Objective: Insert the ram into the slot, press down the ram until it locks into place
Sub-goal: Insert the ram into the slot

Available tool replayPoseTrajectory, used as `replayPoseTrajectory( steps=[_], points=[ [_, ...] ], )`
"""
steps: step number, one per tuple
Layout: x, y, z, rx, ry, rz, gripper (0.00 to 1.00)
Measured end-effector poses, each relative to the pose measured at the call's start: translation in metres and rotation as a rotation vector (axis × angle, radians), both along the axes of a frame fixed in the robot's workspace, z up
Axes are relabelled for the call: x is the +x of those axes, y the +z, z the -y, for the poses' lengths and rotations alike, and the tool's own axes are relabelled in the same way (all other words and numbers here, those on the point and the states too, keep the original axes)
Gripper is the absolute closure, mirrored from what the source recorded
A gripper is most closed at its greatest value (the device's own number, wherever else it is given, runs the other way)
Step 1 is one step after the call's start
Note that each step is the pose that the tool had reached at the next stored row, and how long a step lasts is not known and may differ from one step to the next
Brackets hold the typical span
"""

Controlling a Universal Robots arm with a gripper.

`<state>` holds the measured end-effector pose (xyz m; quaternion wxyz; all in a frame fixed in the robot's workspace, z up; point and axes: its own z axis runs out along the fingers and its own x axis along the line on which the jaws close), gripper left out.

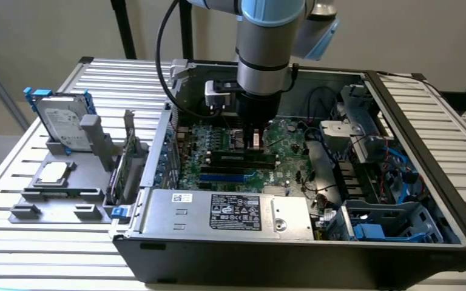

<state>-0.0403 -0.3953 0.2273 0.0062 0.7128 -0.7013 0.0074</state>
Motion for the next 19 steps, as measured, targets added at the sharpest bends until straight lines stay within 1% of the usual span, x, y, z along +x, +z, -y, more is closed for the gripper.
replayPoseTrajectory(
  steps=[5, 13, 19],
  points=[
    [0.0, 0.0009, 0.0002, 0.0, 0.0, -0.0002, 0.86],
    [0.0, -0.0005, 0.0002, -0.0001, 0.0, -0.0002, 0.86],
    [-0.0001, -0.001, -0.0005, -0.0001, 0.0, -0.0002, 0.86]
  ],
)
